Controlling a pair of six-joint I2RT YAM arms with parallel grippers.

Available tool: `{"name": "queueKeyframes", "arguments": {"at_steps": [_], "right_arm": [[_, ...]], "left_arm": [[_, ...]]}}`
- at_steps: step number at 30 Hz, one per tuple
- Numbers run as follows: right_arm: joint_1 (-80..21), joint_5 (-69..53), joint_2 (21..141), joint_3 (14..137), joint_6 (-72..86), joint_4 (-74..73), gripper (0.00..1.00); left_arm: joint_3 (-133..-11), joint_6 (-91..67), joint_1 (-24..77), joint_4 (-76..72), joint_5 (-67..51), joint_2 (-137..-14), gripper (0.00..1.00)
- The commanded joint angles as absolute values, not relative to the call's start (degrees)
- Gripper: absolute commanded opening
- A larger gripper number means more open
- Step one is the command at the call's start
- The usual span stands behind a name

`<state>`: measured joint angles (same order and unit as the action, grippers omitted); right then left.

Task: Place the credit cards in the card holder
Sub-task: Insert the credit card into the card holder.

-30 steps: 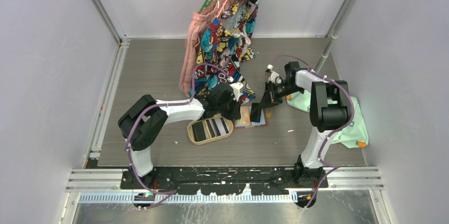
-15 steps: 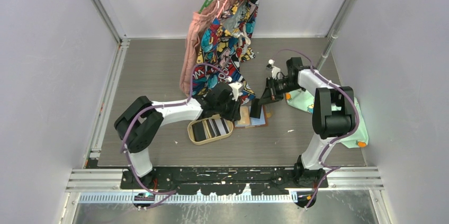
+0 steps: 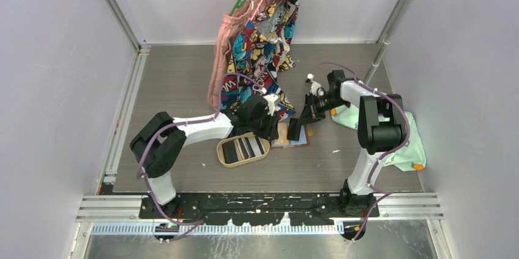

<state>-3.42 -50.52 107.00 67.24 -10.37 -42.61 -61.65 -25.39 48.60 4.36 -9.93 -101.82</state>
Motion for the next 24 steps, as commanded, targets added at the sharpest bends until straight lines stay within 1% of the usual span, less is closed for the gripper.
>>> {"name": "queueKeyframes", "arguments": {"at_steps": [1, 9, 24], "right_arm": [[-3.73, -50.18, 107.02, 67.94, -10.63, -43.15, 0.01], [-3.7, -50.08, 108.89, 67.94, -10.09, -43.42, 0.01], [-5.14, -50.27, 112.23, 67.64, -6.74, -42.2, 0.01]], "left_arm": [[-62.96, -25.93, 47.94, 6.44, -9.9, -103.71, 0.41], [-64.69, -25.84, 47.45, 8.42, -9.94, -106.21, 0.41], [-67.22, -25.99, 46.64, 11.47, -11.78, -109.73, 0.36]]}}
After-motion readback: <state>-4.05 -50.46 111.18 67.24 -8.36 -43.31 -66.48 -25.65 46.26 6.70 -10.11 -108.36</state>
